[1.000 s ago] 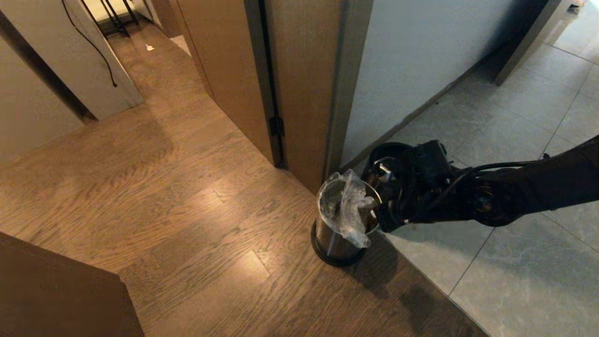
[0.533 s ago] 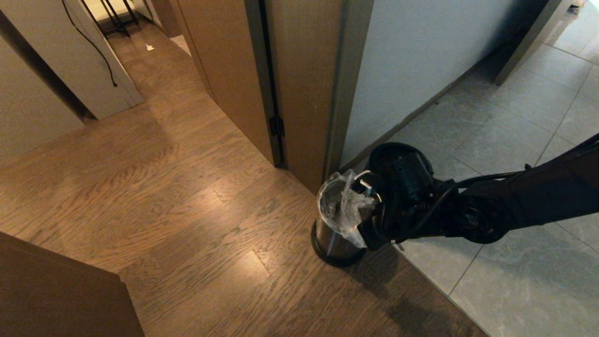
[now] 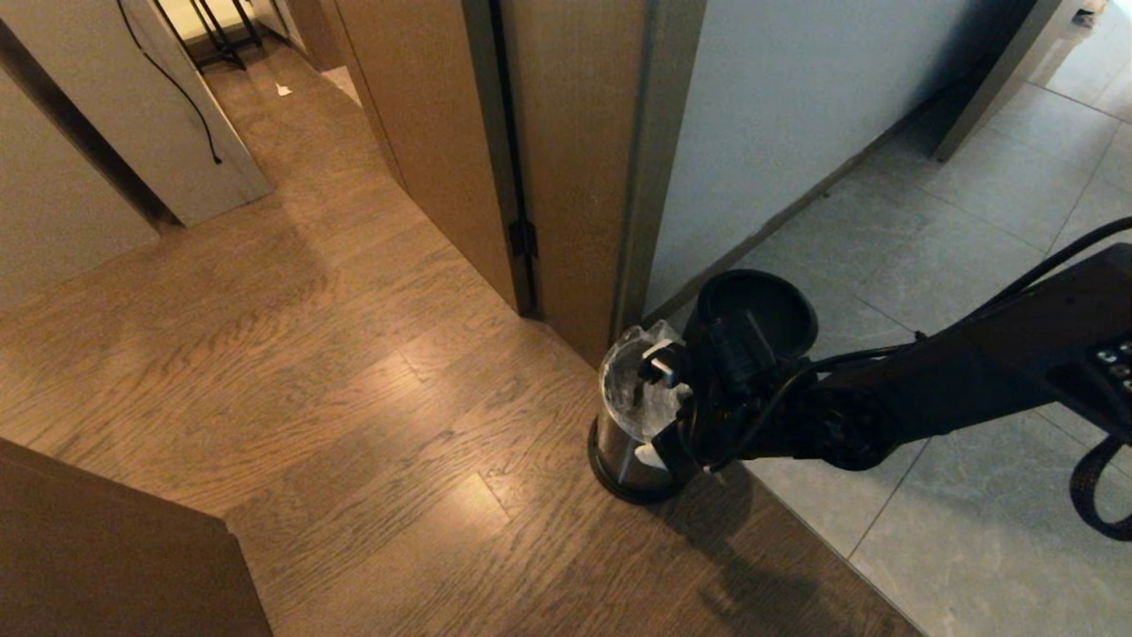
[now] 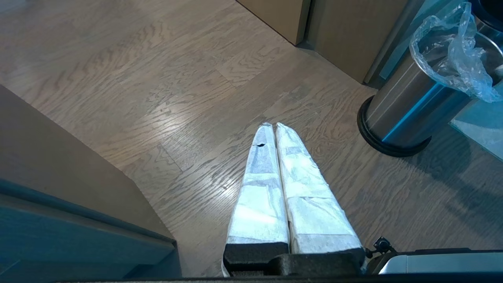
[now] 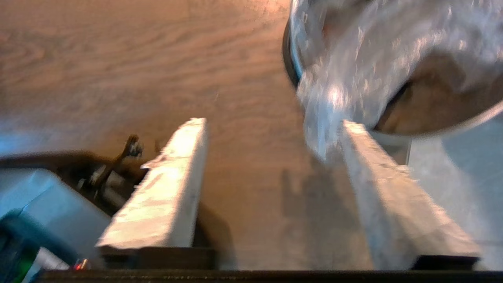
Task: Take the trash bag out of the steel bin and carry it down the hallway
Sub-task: Pick up the trash bag
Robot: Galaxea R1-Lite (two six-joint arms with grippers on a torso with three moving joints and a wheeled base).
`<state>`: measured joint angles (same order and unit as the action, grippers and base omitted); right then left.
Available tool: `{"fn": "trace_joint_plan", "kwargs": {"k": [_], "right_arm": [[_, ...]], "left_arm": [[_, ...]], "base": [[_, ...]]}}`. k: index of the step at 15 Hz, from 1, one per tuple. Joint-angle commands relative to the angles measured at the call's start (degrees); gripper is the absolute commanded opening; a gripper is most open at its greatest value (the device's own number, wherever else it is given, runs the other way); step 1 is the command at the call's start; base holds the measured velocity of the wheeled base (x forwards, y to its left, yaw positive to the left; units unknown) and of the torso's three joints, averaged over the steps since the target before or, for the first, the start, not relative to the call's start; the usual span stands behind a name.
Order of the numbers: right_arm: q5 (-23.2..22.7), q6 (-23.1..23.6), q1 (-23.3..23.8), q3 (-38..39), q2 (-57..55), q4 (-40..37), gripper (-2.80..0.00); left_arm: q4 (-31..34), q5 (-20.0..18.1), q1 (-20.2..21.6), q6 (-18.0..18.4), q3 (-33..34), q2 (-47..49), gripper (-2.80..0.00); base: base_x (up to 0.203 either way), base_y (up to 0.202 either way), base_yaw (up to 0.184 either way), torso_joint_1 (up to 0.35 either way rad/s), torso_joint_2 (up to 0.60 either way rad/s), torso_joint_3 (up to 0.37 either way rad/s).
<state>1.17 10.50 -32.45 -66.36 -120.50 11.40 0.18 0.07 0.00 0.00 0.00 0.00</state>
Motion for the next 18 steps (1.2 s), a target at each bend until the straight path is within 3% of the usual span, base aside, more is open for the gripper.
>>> {"fn": "trace_joint_plan", "kwargs": {"k": [1, 9, 18], "right_arm": [[1.5, 0.1, -0.2, -2.7, -4.9, 1.6, 0.00], [2.9, 2.8, 5.3, -7.1, -9.9, 3.0, 0.00], [2.4, 2.0, 6.3, -11.5, -13.7, 2.3, 0.00]], "left_arm": [[0.0, 0.1, 0.0, 0.0, 0.0, 0.0, -2.80], [0.0, 0.0, 0.0, 0.0, 0.0, 0.0, -2.80], [0.0, 0.1, 0.0, 0.0, 0.0, 0.0, -2.80]], "base": [[0.000, 0.000, 0.000, 0.000, 0.00, 0.000], [0.000, 0.000, 0.000, 0.000, 0.00, 0.000], [0.000, 0.000, 0.000, 0.000, 0.00, 0.000]]}}
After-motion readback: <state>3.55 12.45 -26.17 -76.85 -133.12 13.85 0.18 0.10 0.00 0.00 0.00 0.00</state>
